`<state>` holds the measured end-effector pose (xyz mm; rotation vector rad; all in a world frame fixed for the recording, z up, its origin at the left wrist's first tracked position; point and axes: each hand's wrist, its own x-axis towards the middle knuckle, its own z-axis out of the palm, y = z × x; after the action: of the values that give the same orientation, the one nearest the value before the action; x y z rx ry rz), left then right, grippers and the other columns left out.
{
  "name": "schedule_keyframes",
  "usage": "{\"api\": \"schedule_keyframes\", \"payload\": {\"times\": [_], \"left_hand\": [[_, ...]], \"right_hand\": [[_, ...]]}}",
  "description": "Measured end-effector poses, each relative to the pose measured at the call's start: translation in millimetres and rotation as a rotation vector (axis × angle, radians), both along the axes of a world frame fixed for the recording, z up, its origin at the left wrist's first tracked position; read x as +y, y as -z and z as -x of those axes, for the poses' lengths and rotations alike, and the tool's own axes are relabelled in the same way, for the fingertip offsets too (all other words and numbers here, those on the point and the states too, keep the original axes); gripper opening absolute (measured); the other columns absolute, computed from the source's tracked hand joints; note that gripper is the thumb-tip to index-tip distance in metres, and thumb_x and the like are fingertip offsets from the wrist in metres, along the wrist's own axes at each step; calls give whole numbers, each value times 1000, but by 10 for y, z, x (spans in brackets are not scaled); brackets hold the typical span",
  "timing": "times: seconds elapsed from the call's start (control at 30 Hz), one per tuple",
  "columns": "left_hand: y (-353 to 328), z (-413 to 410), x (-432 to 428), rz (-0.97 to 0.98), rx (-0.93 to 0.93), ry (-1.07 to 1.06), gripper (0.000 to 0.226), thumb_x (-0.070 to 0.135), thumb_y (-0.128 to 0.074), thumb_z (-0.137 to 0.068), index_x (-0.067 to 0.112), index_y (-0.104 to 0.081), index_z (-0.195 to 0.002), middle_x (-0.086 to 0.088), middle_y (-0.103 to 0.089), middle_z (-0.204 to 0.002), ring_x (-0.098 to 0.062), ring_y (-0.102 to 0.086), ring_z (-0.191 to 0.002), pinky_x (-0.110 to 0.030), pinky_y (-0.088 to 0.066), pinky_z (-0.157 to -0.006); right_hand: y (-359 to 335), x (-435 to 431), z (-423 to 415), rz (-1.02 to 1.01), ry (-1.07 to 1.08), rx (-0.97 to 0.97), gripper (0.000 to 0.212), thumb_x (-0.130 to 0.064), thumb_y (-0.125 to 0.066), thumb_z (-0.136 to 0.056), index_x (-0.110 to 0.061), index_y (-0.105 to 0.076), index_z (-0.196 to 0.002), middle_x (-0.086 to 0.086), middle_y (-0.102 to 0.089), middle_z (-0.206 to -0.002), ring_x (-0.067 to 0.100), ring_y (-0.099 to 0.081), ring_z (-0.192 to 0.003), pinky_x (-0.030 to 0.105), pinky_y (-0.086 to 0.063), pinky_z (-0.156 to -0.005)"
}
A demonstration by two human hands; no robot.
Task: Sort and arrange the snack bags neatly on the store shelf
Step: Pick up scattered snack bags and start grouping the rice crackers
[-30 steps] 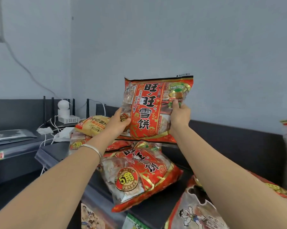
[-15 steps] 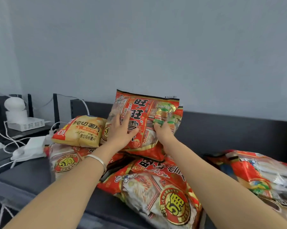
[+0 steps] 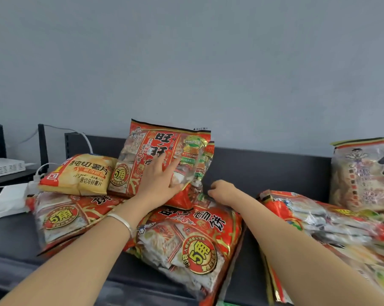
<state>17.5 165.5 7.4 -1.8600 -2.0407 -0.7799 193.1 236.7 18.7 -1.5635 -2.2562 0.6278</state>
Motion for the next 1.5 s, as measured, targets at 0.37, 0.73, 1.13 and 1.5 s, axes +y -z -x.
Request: {"api": "schedule_keyframes", "payload": {"times": [0.37,0.73,1.13,1.5], "left_hand": [[115,-24,-72,267,82,-25,76,47,-56,-88,48,-7,-146,5,16,-157,-22,19,-143,-50,3,-114],[-1,-183,-22,166,49,-99,71,55,-51,-88,39,-15,-147,1,-2,-159,-24,1,-146,-48,-14,-116],[63,-246,-41,161,-200,-257,86,57,-58,-82,46,-1,-146,-5,20,-156,-39,14,-142,-61,-12,-111],[7,-543,-13,262,-446,-165,72,57,-40,-92,34,-2,-150,-11,19,-156,-43,15,-140,-54,-2,-115]], "right_hand": [[109,-42,-64,-55,-82,-118,34,-45,-52,-92,-15,-56,-106,5,-65,-109,24,-63,-96,43,-52,-88],[-641,-505,-365,-759,68,-337,24,-15,-41,-95,-15,-62,-105,5,-65,-99,29,-64,-89,32,-39,-64],[-971,-670,-709,-961,97,-355,14,-19,-45,-97,-20,-59,-98,0,-53,-90,27,-57,-79,31,-37,-63],[-1228,-758,-1167,-1003,157,-183,27,-27,-38,-101,-21,-64,-105,5,-66,-92,25,-51,-71,24,-27,-50]]}}
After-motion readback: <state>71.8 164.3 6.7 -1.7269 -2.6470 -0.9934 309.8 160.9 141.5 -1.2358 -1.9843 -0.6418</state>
